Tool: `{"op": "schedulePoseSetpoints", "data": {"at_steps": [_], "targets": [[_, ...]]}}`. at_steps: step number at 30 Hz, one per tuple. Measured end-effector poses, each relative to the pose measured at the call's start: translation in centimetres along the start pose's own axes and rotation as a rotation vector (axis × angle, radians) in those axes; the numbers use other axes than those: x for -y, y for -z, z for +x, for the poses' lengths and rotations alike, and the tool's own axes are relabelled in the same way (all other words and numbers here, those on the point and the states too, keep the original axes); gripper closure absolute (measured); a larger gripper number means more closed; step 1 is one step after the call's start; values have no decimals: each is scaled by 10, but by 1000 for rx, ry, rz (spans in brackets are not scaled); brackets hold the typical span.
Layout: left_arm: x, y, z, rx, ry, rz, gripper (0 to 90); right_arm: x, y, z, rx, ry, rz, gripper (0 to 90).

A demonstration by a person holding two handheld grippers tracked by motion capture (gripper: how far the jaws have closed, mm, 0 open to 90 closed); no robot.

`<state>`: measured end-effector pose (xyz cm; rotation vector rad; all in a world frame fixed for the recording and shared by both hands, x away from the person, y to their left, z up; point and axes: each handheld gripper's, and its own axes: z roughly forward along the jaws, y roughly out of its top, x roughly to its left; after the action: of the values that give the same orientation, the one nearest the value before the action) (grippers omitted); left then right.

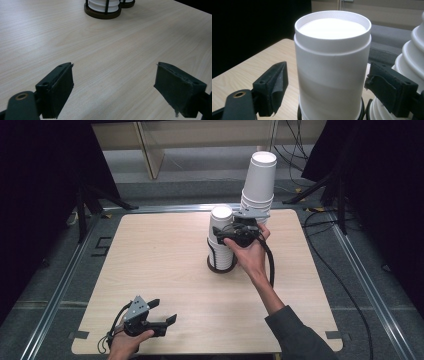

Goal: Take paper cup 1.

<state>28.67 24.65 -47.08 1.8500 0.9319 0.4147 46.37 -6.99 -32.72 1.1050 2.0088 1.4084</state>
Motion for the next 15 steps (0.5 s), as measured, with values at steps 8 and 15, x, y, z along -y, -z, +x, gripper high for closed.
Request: {"op": "schedulePoseSetpoints", "data": {"at_steps": [8, 15], "targets": [[0, 0, 0, 4, -2, -3, 145, -4, -8, 4, 44, 10, 16, 175], [0, -1, 0, 5, -4, 0, 145, -6, -15, 5, 69, 8, 22, 174]]}}
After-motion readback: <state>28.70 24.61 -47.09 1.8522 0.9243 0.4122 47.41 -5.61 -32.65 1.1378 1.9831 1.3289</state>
